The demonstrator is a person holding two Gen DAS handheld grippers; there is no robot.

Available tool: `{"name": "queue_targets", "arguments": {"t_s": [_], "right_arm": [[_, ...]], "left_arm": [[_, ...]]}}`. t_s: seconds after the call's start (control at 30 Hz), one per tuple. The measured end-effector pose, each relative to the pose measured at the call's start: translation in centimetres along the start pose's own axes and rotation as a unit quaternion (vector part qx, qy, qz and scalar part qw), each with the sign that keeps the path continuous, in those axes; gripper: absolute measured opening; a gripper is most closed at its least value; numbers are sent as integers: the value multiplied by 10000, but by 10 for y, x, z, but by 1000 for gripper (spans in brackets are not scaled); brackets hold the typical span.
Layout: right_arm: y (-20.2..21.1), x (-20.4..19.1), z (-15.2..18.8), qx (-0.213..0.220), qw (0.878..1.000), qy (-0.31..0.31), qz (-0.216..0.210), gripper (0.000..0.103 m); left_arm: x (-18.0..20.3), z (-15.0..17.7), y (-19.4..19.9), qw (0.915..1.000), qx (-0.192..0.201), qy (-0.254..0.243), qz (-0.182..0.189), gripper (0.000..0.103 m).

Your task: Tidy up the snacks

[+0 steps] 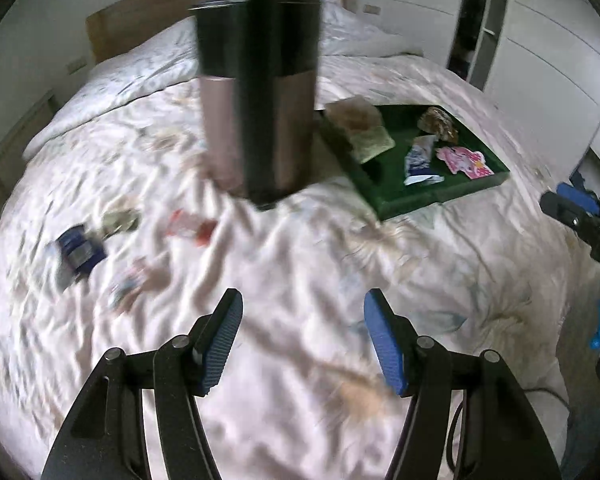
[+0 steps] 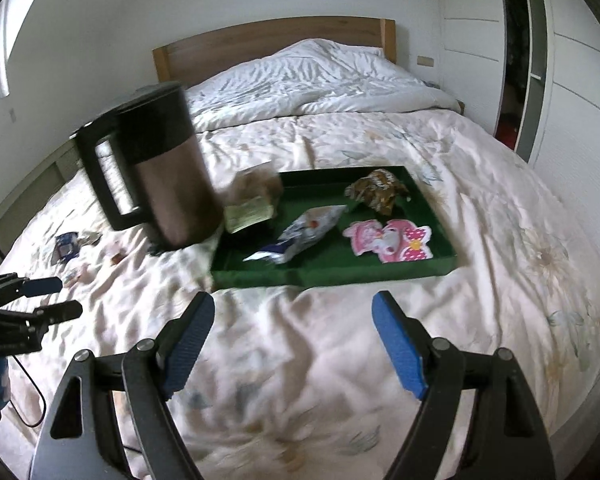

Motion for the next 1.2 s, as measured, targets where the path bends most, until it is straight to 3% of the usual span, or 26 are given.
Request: {"name": "queue_targets", "arguments": {"t_s": [0.23, 0.53, 0.77, 1.0, 1.2], "right_arm": [[23, -50, 16, 45, 9995, 300, -93, 103], [51, -109, 26, 158, 9964, 770, -303, 103], [63, -145, 29, 236, 9930, 1037, -513, 103], [44, -172, 36, 57, 9910, 1155, -677, 103], [6, -191, 37, -268, 9903, 1093, -813, 103]], "left_arm": [[-43, 36, 35, 9989, 158, 365, -259, 63], [-99, 80, 81, 9930, 377, 948, -596, 64], [-128, 104, 104, 9893, 509, 1105, -805, 65], [-159, 122, 91, 9862, 398, 1297, -945, 65], [-180, 133, 55, 9863, 52, 1399, -871, 65]]}}
Point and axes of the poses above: each gripper's, at about its wrist camera, not at the fingertips, and y roughly against the way its jaws point, x to its right, z to its underside, the point moved 1 cm from there along -y, roughly the way its jaws point, and after that the axes turned 4 degrees about -z, right-handed, at the moved point
